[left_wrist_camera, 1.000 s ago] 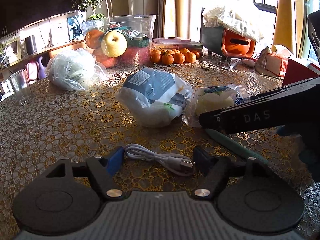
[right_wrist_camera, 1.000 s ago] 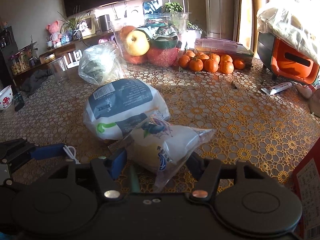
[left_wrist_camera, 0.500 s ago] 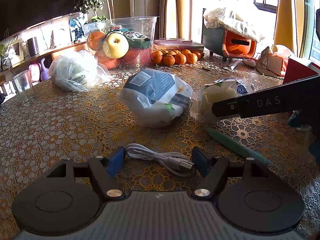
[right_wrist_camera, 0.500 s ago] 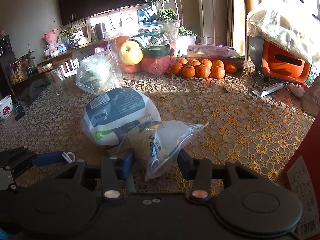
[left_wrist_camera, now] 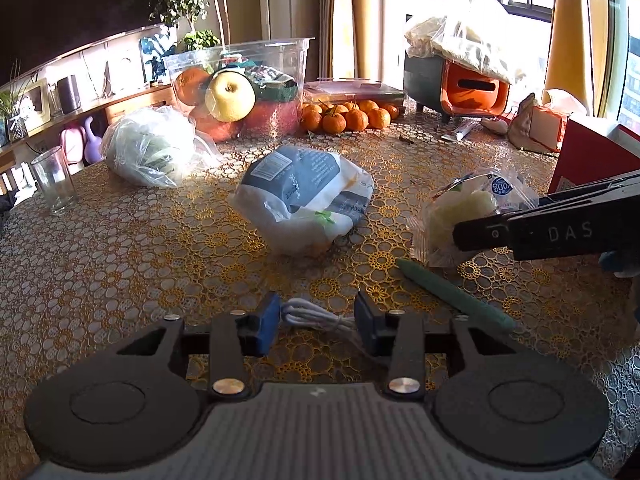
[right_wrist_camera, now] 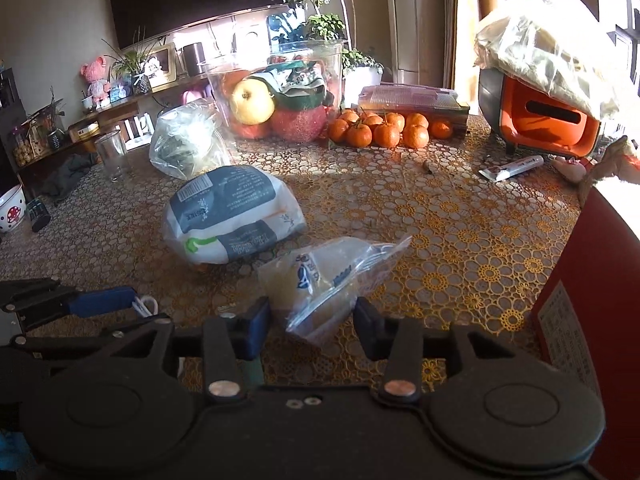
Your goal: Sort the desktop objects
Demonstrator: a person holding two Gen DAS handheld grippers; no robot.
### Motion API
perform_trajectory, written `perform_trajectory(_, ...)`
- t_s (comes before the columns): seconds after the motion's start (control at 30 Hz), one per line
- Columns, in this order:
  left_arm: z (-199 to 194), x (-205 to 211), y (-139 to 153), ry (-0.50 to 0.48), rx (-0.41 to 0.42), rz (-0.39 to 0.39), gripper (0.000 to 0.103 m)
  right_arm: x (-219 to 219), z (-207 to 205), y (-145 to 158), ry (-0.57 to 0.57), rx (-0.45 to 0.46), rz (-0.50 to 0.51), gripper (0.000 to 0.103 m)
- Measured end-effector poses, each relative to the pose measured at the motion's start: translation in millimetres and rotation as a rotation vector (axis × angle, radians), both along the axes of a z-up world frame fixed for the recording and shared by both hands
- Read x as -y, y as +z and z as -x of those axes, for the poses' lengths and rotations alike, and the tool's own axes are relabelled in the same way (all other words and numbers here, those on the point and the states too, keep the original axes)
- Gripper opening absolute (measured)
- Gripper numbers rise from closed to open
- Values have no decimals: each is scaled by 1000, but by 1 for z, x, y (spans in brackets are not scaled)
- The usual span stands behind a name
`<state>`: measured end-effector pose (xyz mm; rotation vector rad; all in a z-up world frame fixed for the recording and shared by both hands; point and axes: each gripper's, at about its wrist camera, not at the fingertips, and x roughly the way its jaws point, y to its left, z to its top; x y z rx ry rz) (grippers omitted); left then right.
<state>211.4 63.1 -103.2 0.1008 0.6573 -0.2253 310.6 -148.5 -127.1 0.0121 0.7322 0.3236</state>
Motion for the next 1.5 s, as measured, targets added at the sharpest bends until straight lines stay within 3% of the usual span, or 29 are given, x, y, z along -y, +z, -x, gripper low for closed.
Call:
perform_trajectory(0.1, -1, 0, -1, 1, 2, 3, 39, 4, -4, -3, -14, -25, -6, 51)
perform_trajectory(0.17, 0, 0, -1, -2, 4, 8, 40, 7, -6, -5, -25, -31, -21, 66)
perform_trajectory(0.33, 6, 1, -3, -66, 21, 16, 82, 11, -8, -6, -43, -12, -44, 83)
perform_trajectory(0.47, 9, 10, -7, -121, 32, -30, 89, 12, -12, -9, -47, -26, -58, 83)
perform_trajectory(0.53, 8, 13, -10, -125, 27, -60, 98, 12, -13, -10, -47, -29, -58, 83)
perform_trajectory(0.73, -5, 6, -14, -145, -42, 8, 99, 11, -15, -13, -40, -36, -59, 80)
perform_trajectory(0.9, -6, 7, -15, -141, -37, 0, 99, 9, -17, -14, -38, -25, -53, 76)
perform_trajectory(0.97, -3, 7, -14, -145, -30, 4, 93, 9, -16, -13, -40, -19, -55, 71)
perform_trajectory(1.07, 2, 9, -12, -151, -8, 3, 74, 12, -15, -13, -46, -15, -61, 63)
perform_trajectory(1.33, 6, 16, -8, -114, -15, -13, 71, 14, -8, -4, -45, -30, -41, 56)
perform_trajectory(1.5, 13, 16, -4, -90, -26, 18, 68, 18, 2, 3, -42, -33, -38, 55)
